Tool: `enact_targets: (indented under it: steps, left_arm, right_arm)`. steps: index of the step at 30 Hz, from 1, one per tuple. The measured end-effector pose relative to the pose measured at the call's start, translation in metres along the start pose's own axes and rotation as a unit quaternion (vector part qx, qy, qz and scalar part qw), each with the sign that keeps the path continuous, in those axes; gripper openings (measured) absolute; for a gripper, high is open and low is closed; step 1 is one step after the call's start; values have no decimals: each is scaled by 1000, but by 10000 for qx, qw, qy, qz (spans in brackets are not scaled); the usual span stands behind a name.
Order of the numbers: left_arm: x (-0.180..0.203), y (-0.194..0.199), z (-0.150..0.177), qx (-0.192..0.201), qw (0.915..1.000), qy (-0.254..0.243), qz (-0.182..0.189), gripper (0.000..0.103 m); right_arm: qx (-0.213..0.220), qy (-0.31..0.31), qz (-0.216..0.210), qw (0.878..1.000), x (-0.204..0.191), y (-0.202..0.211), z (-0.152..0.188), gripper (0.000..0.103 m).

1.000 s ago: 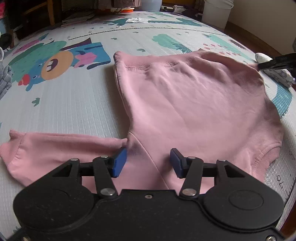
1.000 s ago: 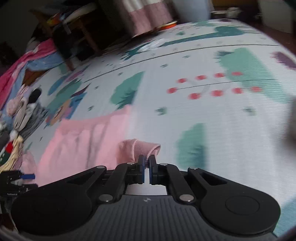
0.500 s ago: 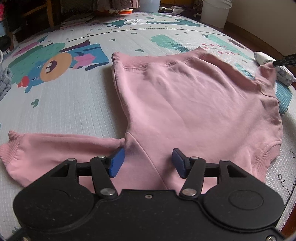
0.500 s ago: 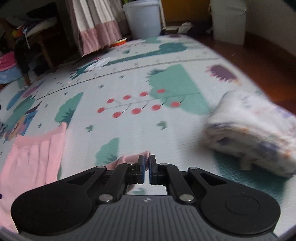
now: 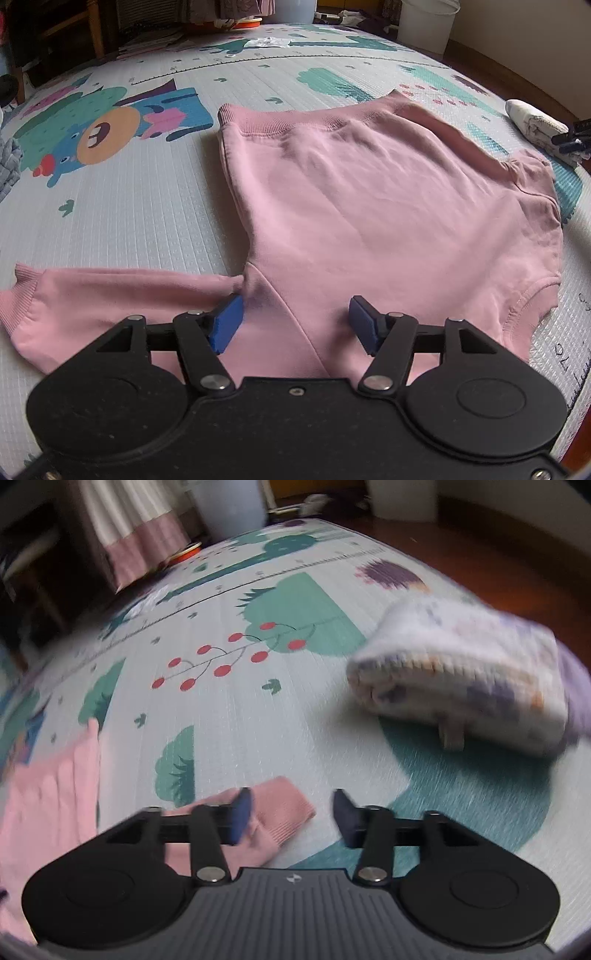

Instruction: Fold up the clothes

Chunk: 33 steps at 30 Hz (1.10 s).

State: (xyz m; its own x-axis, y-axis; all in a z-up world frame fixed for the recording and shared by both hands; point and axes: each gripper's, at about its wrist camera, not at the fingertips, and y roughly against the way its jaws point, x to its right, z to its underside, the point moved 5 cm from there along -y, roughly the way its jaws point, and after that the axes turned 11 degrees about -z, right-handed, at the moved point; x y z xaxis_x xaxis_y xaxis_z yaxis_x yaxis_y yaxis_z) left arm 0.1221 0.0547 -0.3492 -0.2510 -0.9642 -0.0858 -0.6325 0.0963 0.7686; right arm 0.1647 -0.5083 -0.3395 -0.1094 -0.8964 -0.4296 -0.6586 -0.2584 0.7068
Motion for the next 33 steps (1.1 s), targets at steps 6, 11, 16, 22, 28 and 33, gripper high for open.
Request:
enact_targets:
  steps: [6, 11, 16, 22, 28, 33]
  left_arm:
    - [6, 22, -11, 277, 9988, 224, 322, 63]
    - [48, 25, 10, -42, 9939, -650, 894, 63]
    - [55, 25, 26, 96, 9907, -1147, 727, 62]
    - [54, 24, 26, 136, 9900, -1194, 737, 62]
    - [55, 23, 27, 180, 9905, -1148, 740, 63]
    - [55, 24, 27, 168, 9906, -1151, 723, 63]
  right_arm:
    - [-215, -514, -244, 9981, -9, -29, 25, 49]
    - [-337, 746, 53, 9966, -43, -32, 31, 10]
    - [-413, 1334, 608, 9883, -21, -28, 21, 10]
    - [-306, 1457, 717, 9862, -13, -29, 16, 60]
    - [217, 2247, 528, 9728, -48, -4, 16, 56]
    - [-515, 3496, -572, 9337, -126, -33, 74, 53]
